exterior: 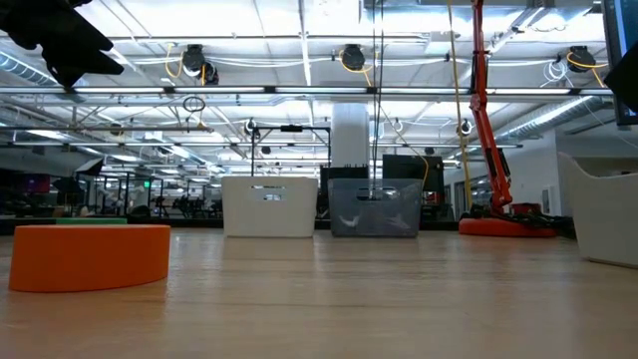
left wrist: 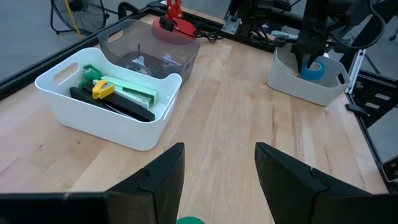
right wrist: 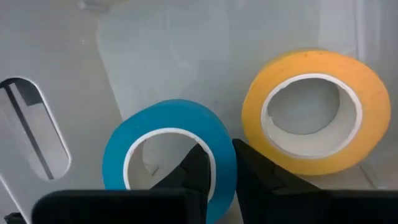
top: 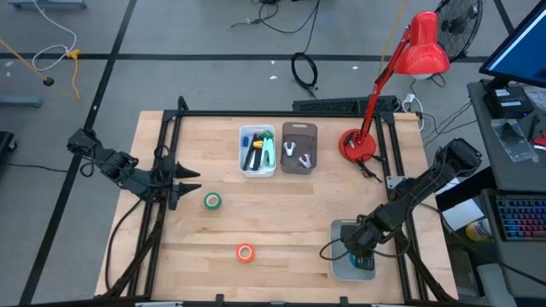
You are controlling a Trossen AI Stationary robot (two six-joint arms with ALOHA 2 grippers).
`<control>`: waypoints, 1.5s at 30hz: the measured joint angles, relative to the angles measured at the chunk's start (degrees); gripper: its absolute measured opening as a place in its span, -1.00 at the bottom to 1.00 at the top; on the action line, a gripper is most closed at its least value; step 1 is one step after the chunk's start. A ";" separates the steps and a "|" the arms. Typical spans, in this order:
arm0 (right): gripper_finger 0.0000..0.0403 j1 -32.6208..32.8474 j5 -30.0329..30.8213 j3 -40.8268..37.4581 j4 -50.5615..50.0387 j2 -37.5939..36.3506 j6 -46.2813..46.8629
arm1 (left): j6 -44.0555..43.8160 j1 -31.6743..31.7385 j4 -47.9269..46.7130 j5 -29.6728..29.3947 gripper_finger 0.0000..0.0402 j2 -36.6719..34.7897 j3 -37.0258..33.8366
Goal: Pick and place Stapler, Stapler remover, tape
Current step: Put the blue tape into the gray bin, then put the orange tape into the gray bin
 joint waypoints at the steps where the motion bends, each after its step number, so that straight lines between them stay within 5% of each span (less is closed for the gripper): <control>1: -0.76 0.00 -0.03 0.00 0.15 0.00 -0.01 | 0.02 -0.02 -0.04 0.00 -0.01 0.00 0.00; 23: -0.72 -0.07 -4.36 0.13 3.01 -0.07 -1.72 | 2.08 0.00 -0.12 -3.07 -0.01 -0.01 0.01; 37: -0.39 -0.09 -6.74 0.07 3.64 0.04 -0.09 | 3.21 -0.02 -0.11 -3.04 -0.01 -0.01 0.00; 45: -0.36 -0.04 -9.78 0.02 7.90 0.07 0.75 | 4.50 -0.02 -0.13 -3.04 -0.01 -0.02 0.02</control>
